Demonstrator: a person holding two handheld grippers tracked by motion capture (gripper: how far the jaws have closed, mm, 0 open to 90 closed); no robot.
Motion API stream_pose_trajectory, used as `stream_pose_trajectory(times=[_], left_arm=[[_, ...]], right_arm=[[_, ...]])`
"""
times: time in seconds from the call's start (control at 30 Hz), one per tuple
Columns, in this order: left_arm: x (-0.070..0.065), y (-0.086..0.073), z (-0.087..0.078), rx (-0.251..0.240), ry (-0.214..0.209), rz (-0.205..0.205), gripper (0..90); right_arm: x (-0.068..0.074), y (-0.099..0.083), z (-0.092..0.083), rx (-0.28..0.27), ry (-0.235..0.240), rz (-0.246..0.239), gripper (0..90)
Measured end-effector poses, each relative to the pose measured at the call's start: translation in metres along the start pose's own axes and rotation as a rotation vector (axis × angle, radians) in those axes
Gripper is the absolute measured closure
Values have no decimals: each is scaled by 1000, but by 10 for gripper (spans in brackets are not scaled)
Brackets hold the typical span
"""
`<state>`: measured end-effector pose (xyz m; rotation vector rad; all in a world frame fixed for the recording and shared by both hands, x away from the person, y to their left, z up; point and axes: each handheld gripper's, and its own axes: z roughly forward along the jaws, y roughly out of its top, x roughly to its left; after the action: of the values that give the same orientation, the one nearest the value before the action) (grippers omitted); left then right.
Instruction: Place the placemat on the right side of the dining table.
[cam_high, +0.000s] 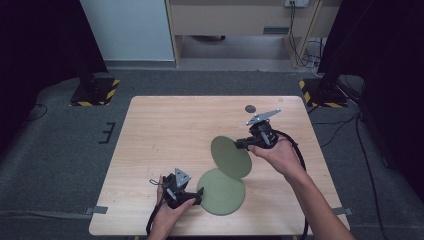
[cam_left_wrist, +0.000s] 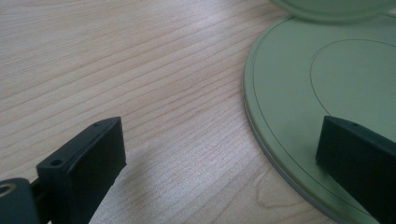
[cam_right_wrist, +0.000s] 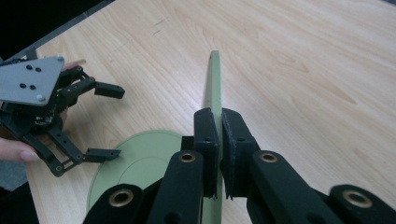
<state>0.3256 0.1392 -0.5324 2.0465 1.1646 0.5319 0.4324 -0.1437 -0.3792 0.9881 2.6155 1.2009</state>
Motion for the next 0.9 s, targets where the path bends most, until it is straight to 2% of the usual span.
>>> stream_pose_trajectory(times=[0.13, 0.2, 0.33, 0.43, 0.67, 0.9], left_arm=[[2, 0, 0, 0, -1, -1, 12], [4, 0, -1, -5, 4, -8, 18], [5, 0, -2, -11, 11, -8, 24], [6, 0, -3, -16, 16, -9, 24], [12, 0, -4, -13, 14, -27, 19], [18, -1, -6, -13, 24, -45, 19]], right_arm=[[-1, 3, -6, -38, -26, 8, 861], [-6, 5, -10, -74, -49, 39, 861], [-12, 7, -13, -97, -66, 69, 861], [-14, 8, -13, -101, -80, 75, 861], [-26, 13, -12, -119, -153, 127, 861], [-35, 17, -11, -117, -192, 160, 861]])
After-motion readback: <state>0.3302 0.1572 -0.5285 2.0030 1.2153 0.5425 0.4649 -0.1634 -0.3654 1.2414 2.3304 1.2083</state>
